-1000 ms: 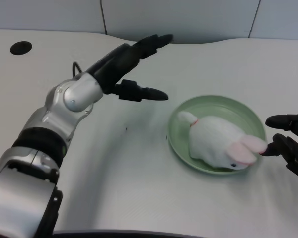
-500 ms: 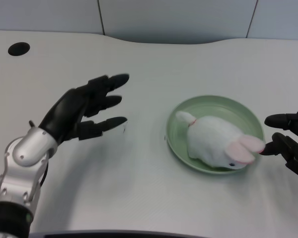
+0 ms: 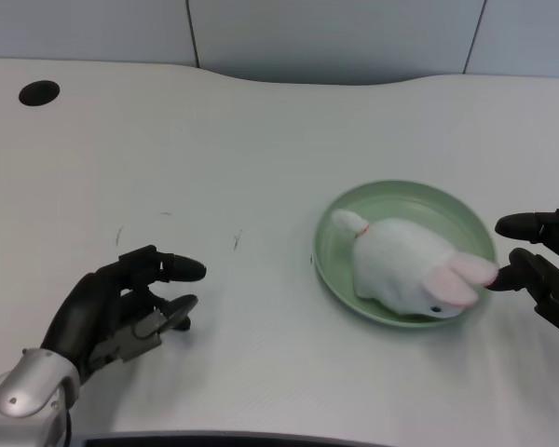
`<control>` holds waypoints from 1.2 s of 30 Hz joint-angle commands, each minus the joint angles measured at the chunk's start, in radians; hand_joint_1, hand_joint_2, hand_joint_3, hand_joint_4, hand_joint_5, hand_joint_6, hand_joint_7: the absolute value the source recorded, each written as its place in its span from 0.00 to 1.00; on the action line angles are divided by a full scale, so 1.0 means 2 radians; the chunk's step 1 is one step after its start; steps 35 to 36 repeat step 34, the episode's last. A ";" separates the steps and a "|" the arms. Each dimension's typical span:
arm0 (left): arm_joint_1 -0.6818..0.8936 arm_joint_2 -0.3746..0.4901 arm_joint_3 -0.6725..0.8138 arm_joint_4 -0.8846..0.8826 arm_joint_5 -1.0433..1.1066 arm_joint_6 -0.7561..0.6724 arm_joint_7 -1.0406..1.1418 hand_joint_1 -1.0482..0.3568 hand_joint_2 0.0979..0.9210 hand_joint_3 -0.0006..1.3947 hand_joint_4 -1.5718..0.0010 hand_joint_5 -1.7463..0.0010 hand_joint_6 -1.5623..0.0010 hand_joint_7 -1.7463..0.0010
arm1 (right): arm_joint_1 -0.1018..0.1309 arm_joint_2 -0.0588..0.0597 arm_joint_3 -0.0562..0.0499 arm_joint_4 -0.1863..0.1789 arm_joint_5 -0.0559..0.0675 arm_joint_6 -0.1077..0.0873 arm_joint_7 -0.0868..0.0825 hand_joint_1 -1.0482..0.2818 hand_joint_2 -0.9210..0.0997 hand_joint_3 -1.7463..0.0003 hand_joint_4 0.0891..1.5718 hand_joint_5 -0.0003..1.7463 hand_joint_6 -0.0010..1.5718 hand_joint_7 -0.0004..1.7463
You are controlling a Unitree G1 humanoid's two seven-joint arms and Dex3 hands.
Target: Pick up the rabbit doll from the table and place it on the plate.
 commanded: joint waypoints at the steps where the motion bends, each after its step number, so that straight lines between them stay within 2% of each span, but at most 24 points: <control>1: 0.019 0.011 -0.003 -0.037 0.002 0.021 0.001 0.36 1.00 0.26 0.71 0.00 0.70 0.15 | -0.001 -0.006 -0.004 -0.006 0.004 0.008 -0.001 0.61 0.00 0.73 0.08 0.88 0.19 0.64; 2: 0.022 0.010 -0.002 -0.042 -0.003 0.031 -0.002 0.36 1.00 0.26 0.71 0.00 0.69 0.15 | -0.001 -0.006 -0.004 -0.005 0.003 0.007 -0.001 0.61 0.00 0.73 0.08 0.88 0.19 0.64; 4: 0.024 0.009 0.000 -0.048 -0.011 0.045 -0.006 0.36 1.00 0.28 0.64 0.00 0.68 0.09 | -0.001 -0.007 -0.004 -0.005 0.000 0.005 -0.002 0.61 0.00 0.73 0.08 0.88 0.19 0.64; 8: 0.026 0.014 -0.001 -0.055 -0.014 0.074 -0.010 0.36 1.00 0.30 0.54 0.00 0.67 0.01 | -0.010 -0.009 -0.006 0.009 -0.001 0.001 0.001 0.61 0.00 0.73 0.08 0.87 0.20 0.64; 10: 0.026 0.015 -0.002 -0.057 -0.015 0.077 -0.009 0.36 1.00 0.31 0.53 0.00 0.67 0.00 | -0.011 -0.009 -0.006 0.010 -0.001 0.000 0.001 0.61 0.00 0.73 0.08 0.87 0.20 0.64; 13: 0.013 0.013 0.006 -0.037 -0.026 0.077 -0.012 0.40 1.00 0.30 0.53 0.00 0.66 0.00 | -0.022 -0.011 -0.007 0.025 -0.001 0.000 0.004 0.61 0.00 0.72 0.08 0.87 0.19 0.64; 14: 0.010 0.013 0.008 -0.032 -0.028 0.074 -0.014 0.41 1.00 0.30 0.53 0.00 0.66 0.00 | -0.024 -0.011 -0.006 0.029 -0.002 -0.001 0.003 0.61 0.00 0.71 0.08 0.87 0.19 0.64; 20: -0.005 0.011 0.015 -0.005 -0.035 0.058 -0.025 0.41 1.00 0.30 0.53 0.00 0.66 0.00 | -0.027 -0.011 -0.006 0.035 -0.008 -0.007 0.000 0.61 0.00 0.71 0.07 0.87 0.19 0.64; 24: -0.015 0.010 0.017 0.017 -0.037 0.040 -0.033 0.40 1.00 0.30 0.54 0.00 0.67 0.00 | -0.031 -0.014 -0.007 0.043 -0.011 -0.007 0.002 0.61 0.00 0.71 0.07 0.87 0.19 0.64; 29: -0.018 0.009 0.016 0.025 -0.036 0.032 -0.033 0.39 1.00 0.31 0.54 0.00 0.67 0.00 | -0.034 -0.016 -0.008 0.050 -0.011 -0.011 0.006 0.60 0.00 0.71 0.07 0.87 0.19 0.64; 33: -0.020 0.000 0.016 0.037 -0.041 0.021 -0.037 0.42 1.00 0.30 0.54 0.00 0.68 0.00 | -0.036 -0.021 -0.011 0.061 -0.009 -0.012 0.011 0.60 0.00 0.71 0.06 0.86 0.17 0.63; 36: -0.020 0.000 0.016 0.039 -0.040 0.018 -0.038 0.42 1.00 0.31 0.54 0.00 0.68 0.00 | -0.036 -0.021 -0.011 0.062 -0.010 -0.012 0.011 0.60 0.00 0.71 0.06 0.86 0.17 0.63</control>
